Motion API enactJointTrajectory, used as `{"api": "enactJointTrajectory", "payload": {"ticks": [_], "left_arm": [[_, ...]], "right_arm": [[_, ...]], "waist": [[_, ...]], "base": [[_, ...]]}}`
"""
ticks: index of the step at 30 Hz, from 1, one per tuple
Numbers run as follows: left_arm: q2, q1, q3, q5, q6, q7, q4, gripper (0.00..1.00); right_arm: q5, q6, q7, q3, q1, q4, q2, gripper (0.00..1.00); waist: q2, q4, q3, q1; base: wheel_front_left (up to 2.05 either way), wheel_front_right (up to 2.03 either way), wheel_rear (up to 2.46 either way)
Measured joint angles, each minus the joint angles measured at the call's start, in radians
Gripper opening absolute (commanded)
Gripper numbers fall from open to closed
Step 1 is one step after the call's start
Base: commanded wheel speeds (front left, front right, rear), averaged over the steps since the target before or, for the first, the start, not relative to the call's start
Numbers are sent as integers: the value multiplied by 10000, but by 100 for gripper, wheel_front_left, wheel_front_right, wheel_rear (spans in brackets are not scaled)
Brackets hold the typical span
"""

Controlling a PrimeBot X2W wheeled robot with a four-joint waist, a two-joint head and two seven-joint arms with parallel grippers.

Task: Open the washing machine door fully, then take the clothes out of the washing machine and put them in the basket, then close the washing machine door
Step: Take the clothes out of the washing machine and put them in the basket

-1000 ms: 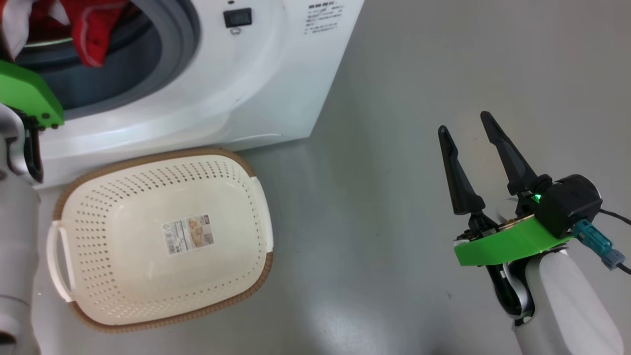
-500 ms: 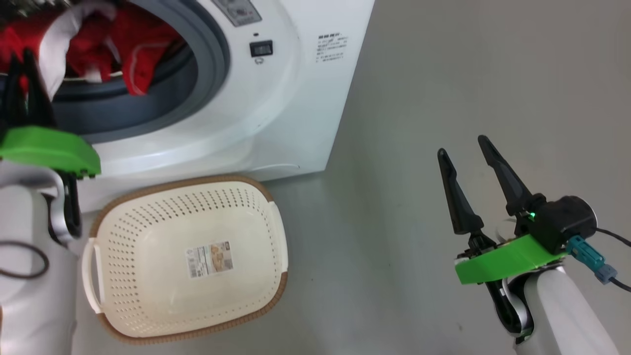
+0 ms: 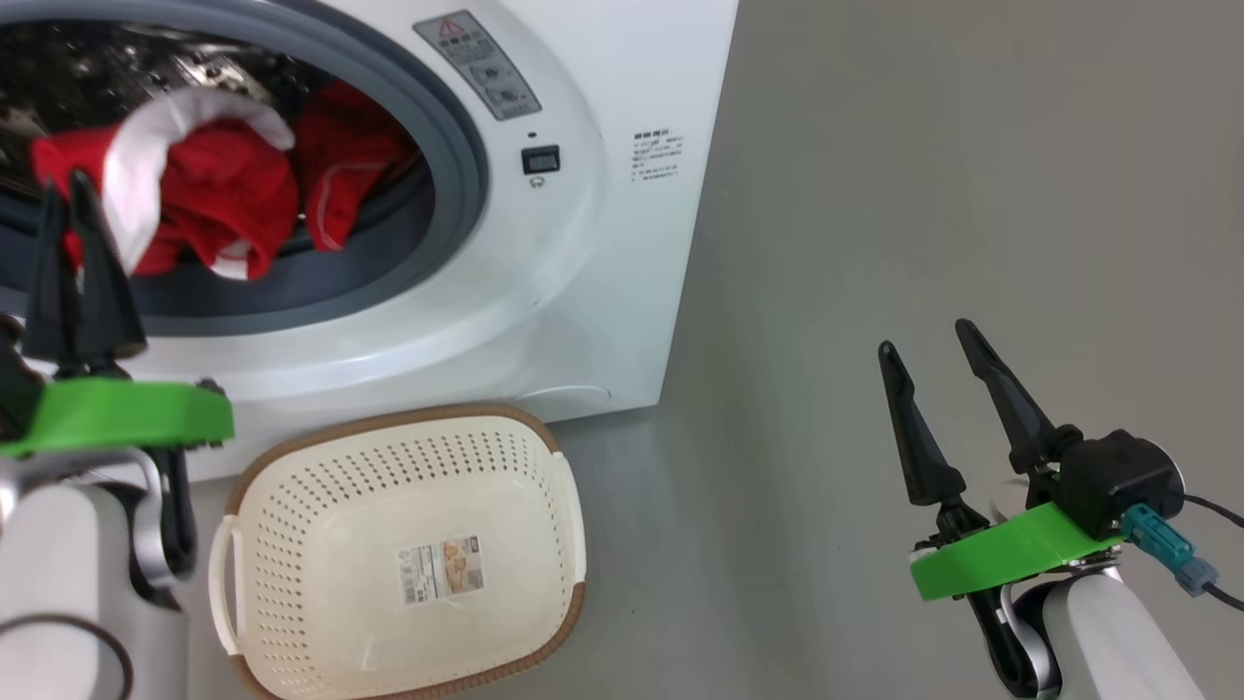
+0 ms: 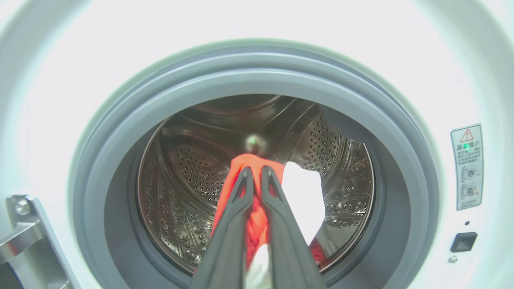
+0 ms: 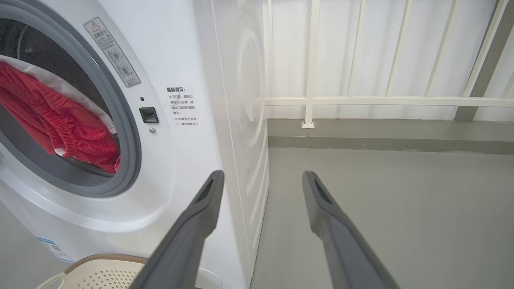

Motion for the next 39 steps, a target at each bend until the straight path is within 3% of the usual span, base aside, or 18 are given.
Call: {"api": "enactJointTrajectory", "payload": {"ticks": [10,23,30,39], "left_arm": [[-453,1631,-278,238,-54,-2,-2092,0],[-961,3697,-909,178,278,339,-4433,0],[-1035,3979,-1076,-205,263,426,-3756,0],[-1137,3546,-1486,-846,-173,424,-915,0]], "right_arm": [[0,0,0,-8,214,42,2,100],[17,0,0,-215,659,25,4,100],[15,0,0,-180,587,-27,4,100],[17,0,0,-25,119,-113,2,100]], "waist": [[0,161,-601,0],[0,330,-864,0],[0,501,-481,0],[0,553,305,0]], "base": [[0,0,0],[0,0,0],[0,0,0],[0,0,0]]}}
